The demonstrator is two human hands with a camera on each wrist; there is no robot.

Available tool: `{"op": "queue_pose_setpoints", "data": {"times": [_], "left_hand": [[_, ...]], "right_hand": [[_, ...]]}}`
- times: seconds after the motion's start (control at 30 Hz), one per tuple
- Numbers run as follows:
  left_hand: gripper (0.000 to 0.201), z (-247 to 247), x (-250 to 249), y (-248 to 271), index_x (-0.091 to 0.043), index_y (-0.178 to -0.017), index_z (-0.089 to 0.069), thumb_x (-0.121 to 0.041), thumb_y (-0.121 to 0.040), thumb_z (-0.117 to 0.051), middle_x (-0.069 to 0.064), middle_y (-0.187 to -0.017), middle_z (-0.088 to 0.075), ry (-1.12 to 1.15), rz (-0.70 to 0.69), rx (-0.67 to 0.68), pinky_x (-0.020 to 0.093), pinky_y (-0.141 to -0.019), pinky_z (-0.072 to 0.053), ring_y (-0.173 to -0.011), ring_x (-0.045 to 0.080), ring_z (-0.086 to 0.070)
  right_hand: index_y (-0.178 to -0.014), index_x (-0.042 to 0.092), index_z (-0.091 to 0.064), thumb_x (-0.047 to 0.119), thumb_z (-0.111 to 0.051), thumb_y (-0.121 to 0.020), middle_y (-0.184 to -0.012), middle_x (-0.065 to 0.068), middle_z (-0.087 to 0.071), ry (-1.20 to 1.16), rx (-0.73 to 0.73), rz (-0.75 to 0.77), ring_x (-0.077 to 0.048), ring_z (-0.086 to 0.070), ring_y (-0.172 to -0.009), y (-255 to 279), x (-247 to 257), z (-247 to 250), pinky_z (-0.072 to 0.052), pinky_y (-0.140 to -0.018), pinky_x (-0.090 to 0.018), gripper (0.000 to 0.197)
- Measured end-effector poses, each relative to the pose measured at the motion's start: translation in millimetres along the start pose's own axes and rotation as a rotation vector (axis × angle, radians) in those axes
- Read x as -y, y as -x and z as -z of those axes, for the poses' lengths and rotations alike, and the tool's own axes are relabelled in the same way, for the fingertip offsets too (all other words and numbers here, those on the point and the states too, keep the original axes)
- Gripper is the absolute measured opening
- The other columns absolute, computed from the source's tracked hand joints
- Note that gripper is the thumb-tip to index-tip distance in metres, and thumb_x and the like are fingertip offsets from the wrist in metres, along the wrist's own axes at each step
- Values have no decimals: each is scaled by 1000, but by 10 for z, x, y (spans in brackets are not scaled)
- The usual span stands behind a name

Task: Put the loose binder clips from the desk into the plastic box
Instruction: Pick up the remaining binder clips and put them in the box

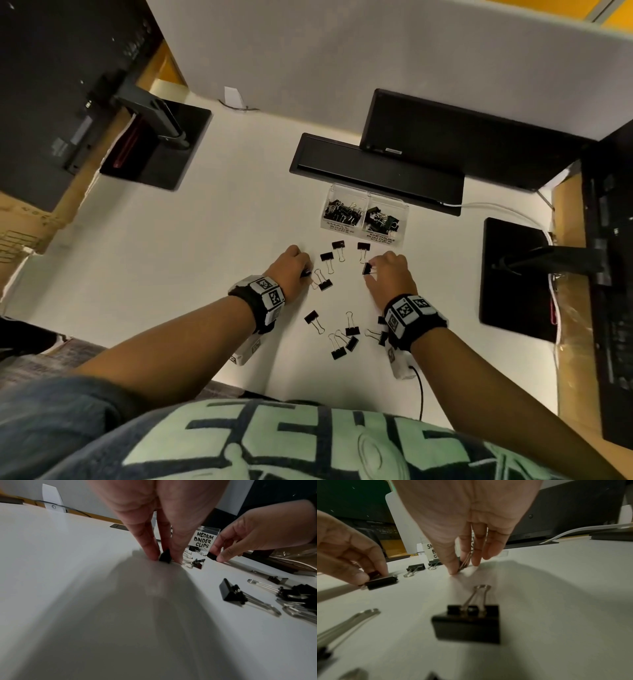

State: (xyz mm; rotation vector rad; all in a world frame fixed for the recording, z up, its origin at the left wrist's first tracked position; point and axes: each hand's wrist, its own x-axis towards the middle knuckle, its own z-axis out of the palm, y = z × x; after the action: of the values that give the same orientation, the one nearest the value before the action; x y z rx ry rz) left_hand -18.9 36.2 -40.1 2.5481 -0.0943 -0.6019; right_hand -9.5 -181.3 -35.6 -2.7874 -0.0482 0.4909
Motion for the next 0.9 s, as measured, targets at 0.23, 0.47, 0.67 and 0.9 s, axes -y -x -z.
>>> {"op": "queue_pose_setpoints", "data": {"times": [0.23,0.47,0.67,0.9], "left_hand": [[16,20,-1,52,-16,-86,-46,-21,-88,-60,4,-95,-52,-55,-10,8,31,-69,-38,-81,20,-45],[18,46,-84,102,-20,-106,-52,-12,-90,-51,0,-104,-61,14,-73,85,31,-79,-45,-91,18,-54],[42,8,-92,58,-29,-136,-43,-18,-95,-43,4,-119,-52,-149,-158,188,39,-92,-47,-113,24,-50],[28,-2,-134,21,-17,-121,-54,-21,-96,-43,8,-117,-50,-270,-223,171,34,-77,-45,-107,27,-52]], "right_hand": [[-119,15,-55,29,-58,-89,-108,-3,-58,-343,-204,-37,-16,-53,-103,-191,148,402,-47,-93,-32,33],[-123,12,-55,27,-54,-93,-126,-7,-49,-216,-280,-29,-22,-40,-124,-436,174,696,-42,-96,-34,33],[-122,13,-56,9,-43,-93,-126,0,-49,-78,-39,206,-18,-51,-113,-211,320,268,-49,-88,-31,32],[-134,11,-40,-4,-48,-87,-137,-7,-36,174,84,134,-28,-35,-122,-187,231,-21,-47,-83,-36,51]]}}
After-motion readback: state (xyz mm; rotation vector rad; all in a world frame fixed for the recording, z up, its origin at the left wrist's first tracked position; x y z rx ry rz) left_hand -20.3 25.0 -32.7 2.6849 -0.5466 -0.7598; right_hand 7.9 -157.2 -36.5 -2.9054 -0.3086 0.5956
